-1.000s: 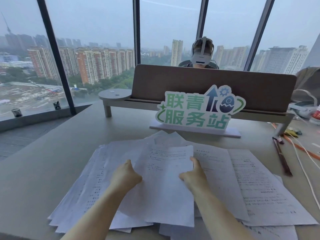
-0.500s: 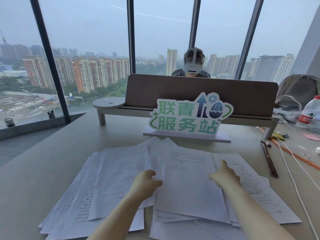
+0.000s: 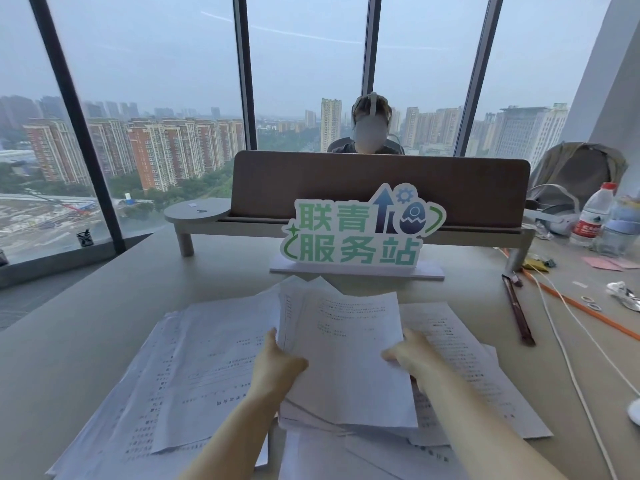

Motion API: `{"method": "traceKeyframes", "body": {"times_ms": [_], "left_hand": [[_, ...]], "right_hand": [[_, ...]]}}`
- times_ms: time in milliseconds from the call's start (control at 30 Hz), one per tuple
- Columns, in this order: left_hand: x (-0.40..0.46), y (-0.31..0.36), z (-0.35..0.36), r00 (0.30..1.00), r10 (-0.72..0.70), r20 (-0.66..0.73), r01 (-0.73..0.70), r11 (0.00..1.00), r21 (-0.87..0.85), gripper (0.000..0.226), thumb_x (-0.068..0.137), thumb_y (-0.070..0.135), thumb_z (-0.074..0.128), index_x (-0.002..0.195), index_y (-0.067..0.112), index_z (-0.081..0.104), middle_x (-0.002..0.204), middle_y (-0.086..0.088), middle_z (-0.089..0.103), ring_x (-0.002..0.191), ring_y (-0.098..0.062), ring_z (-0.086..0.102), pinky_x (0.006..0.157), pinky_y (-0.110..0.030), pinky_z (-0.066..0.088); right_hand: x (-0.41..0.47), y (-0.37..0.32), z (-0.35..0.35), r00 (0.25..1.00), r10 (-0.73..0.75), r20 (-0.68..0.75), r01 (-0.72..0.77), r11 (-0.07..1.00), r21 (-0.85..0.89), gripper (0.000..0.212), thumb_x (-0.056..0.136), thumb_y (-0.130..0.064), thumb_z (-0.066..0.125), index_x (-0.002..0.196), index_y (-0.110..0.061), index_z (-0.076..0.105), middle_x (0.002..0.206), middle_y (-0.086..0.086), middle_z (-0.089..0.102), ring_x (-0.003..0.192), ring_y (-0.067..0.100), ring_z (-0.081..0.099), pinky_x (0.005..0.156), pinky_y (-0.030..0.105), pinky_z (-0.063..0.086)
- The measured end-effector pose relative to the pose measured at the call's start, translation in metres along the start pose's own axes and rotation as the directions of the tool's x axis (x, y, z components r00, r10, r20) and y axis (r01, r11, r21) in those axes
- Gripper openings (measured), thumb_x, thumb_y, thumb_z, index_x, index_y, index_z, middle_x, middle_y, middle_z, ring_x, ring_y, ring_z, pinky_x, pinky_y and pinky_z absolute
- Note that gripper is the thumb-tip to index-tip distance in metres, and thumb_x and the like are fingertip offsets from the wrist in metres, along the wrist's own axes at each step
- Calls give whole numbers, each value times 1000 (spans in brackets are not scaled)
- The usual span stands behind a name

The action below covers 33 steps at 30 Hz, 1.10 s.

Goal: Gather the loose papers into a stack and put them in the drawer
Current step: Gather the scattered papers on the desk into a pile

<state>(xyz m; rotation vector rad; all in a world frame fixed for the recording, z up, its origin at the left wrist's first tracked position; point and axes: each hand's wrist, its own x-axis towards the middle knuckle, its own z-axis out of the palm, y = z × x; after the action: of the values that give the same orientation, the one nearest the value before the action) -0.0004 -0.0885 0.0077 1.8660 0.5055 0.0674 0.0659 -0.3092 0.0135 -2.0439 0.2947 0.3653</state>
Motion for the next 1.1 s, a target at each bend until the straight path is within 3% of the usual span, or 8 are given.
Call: {"method": "traceKeyframes", "body": {"times_ms": [67,167,333,467,600,767,867,1100], "left_hand": [[0,1,-6,1000,14,-3,-14,1000,3,40,67,5,66,106,11,66,98,-13,73,80,-24,68,74,-39,59],[0,6,-16,999,46,9,-45,997,-67,30,63,7,66,92,15,69,85,-7,73,75,-21,68,67,-31,56],[2,2,-31,998,-10,61,21,984,-178,31,57,7,71,85,18,66,83,-7,72,77,-28,68,70,-31,54],[-5,-6,-22,979,-66,191,92,987,-132,32,60,3,69,90,14,70,88,-13,76,81,-32,72,75,-39,59],[-10,-4,-6,960,-90,267,126,984,-124,38,55,6,64,92,11,70,95,-16,75,88,-35,72,84,-47,58],[-12,9,7,936,-129,327,147,989,-30,33,74,-3,67,105,6,64,108,-16,70,99,-35,67,74,-38,57],[-10,10,13,941,-137,310,151,988,-21,37,73,-8,69,109,1,64,109,-19,69,101,-38,66,82,-41,56],[-13,4,33,952,-117,283,89,990,110,61,52,6,76,110,7,55,108,-14,64,100,-32,63,86,-41,55]], "right_hand": [[-3,1,4,998,-61,15,60,998,26,38,84,-3,65,121,-10,57,113,8,66,94,24,63,81,33,51],[-9,2,-4,979,-150,-140,142,988,-65,31,90,-19,59,120,-14,63,119,8,68,86,20,61,74,30,49],[-3,25,-54,917,54,-396,-233,877,-420,64,83,-43,57,142,-21,42,145,13,41,133,38,35,107,52,34],[-8,44,-81,882,148,-448,-343,854,-393,77,68,-54,67,135,-22,47,134,13,47,124,38,41,101,51,39],[-16,47,-85,907,86,-412,-246,903,-353,51,73,-31,67,120,-16,54,125,15,57,115,37,52,93,39,47],[-19,39,-79,941,94,-326,-153,975,-159,67,85,-9,63,146,2,37,141,19,51,126,34,53,93,35,45],[-20,35,-74,950,145,-276,-141,989,33,50,83,-4,65,129,10,52,113,20,60,97,34,60,87,39,50],[-30,40,-64,965,123,-230,-115,992,48,24,83,-14,71,99,3,62,86,13,64,76,27,61,86,38,52]]}}
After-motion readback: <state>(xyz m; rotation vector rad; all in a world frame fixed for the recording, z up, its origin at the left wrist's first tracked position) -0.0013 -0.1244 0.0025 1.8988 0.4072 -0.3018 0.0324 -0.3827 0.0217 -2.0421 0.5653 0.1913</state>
